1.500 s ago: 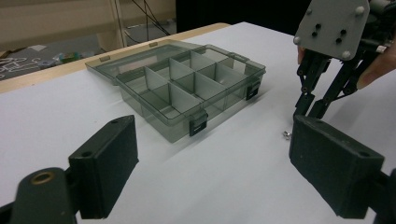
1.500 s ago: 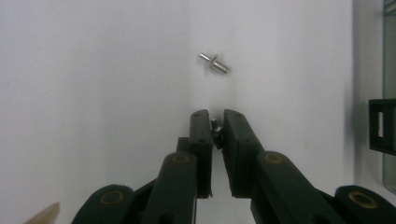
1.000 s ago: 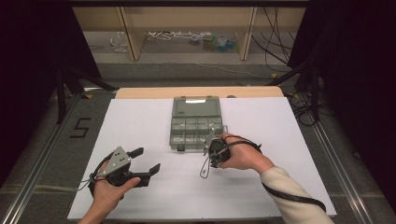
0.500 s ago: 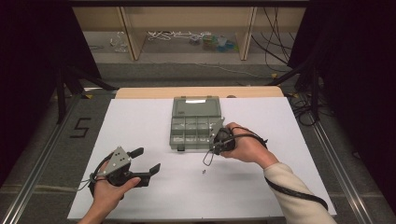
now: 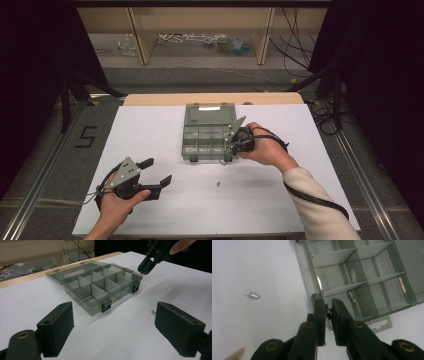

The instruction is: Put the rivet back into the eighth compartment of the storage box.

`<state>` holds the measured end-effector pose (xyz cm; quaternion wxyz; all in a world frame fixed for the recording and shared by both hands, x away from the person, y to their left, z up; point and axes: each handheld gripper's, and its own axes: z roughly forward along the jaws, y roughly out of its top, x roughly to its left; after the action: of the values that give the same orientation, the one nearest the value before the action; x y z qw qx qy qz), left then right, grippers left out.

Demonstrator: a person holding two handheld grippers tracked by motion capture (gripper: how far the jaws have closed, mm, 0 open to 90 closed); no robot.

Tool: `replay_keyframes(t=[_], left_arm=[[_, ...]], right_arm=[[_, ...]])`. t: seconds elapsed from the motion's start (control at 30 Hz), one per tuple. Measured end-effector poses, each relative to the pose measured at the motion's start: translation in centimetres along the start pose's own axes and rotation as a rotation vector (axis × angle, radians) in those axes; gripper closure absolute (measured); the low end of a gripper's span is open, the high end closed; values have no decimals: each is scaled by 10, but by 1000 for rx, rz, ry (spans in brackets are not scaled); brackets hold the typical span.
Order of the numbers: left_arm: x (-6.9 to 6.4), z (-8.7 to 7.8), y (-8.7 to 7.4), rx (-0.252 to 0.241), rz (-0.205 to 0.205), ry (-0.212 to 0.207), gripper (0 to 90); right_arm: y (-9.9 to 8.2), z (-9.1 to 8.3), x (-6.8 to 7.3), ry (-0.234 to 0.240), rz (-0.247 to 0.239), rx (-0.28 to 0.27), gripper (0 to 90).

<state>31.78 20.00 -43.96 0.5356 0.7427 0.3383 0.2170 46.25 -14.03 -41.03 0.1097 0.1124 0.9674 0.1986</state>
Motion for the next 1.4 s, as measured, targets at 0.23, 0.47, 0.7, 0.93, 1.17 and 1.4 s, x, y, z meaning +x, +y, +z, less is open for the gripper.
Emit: replay_keyframes(t=[0.23, 0.47, 0.7, 0.93, 1.17, 1.4], left_arm=[[0, 0, 0, 1, 1, 0, 151], [0, 0, 0, 0, 3, 2, 151], [1, 0, 0, 0, 5, 2, 151], [1, 0, 0, 0, 7, 2, 151], [1, 0, 0, 0, 6, 2, 151], [1, 0, 0, 0, 6, 3, 151]], right_arm=[[-1, 2, -4, -34, 15, 2, 829], [1, 3, -7, -67, 21, -13, 829], [4, 4, -10, -96, 21, -31, 829], [4, 6, -10, -100, 21, -34, 828], [3, 7, -11, -111, 21, -42, 828], [3, 9, -12, -123, 24, -47, 828]])
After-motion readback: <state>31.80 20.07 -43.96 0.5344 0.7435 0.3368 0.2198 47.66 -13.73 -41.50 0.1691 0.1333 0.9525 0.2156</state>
